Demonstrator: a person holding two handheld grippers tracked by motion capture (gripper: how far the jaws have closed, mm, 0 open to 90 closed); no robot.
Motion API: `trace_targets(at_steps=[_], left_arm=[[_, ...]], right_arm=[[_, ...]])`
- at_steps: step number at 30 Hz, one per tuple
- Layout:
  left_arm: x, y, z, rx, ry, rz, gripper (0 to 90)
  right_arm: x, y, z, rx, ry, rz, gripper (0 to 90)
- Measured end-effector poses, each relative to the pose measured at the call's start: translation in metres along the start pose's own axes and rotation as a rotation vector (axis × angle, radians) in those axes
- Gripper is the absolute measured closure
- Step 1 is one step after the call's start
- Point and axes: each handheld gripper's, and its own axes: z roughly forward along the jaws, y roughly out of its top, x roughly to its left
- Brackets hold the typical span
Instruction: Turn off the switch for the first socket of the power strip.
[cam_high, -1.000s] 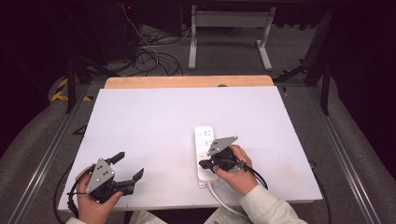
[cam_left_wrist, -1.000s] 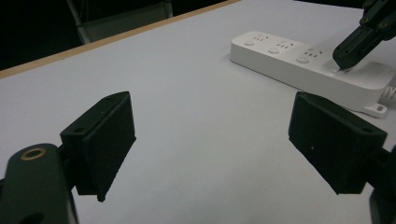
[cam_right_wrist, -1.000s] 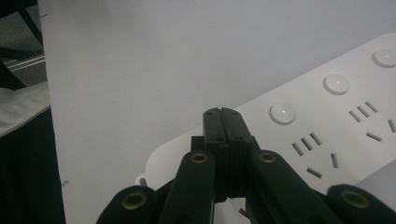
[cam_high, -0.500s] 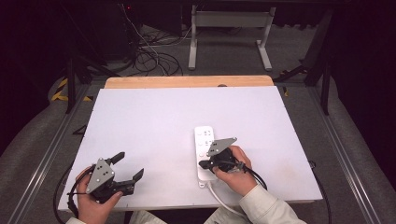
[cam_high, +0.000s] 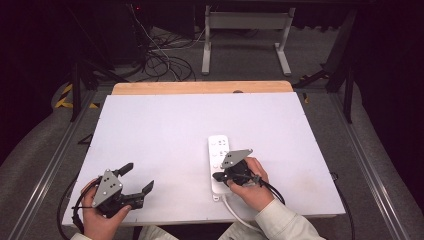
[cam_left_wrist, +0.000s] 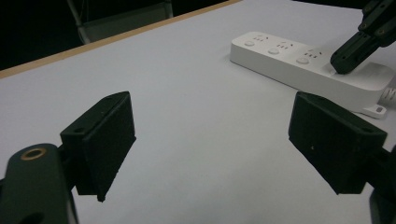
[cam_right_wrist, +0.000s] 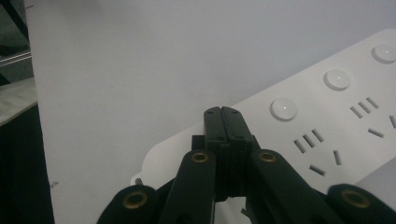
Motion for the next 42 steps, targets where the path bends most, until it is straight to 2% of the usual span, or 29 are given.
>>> trace_targets(at_steps=[28, 31, 35, 38, 42], left_arm=[[0.000, 0.001, -0.001, -0.004, 0.000, 0.007, 14.9], [0.000, 0.000, 0.000, -0.003, 0.000, 0.001, 14.9], [0.001, 0.000, 0.000, -0.003, 0.000, -0.001, 14.9], [0.000, 0.000, 0.000, -0.004, -0.001, 0.003, 14.9], [0.000, 0.000, -0.001, -0.003, 0.001, 0.007, 14.9]], right_arm=[[0.001, -0.001, 0.000, -0.005, -0.012, 0.009, 90.0], [0.004, 0.001, -0.004, -0.035, -0.041, -0.020, 90.0], [0.006, 0.009, -0.019, -0.118, -0.032, -0.024, 90.0], [0.009, 0.011, -0.028, -0.142, -0.039, -0.038, 90.0], [0.009, 0.013, -0.037, -0.165, -0.035, -0.035, 90.0]])
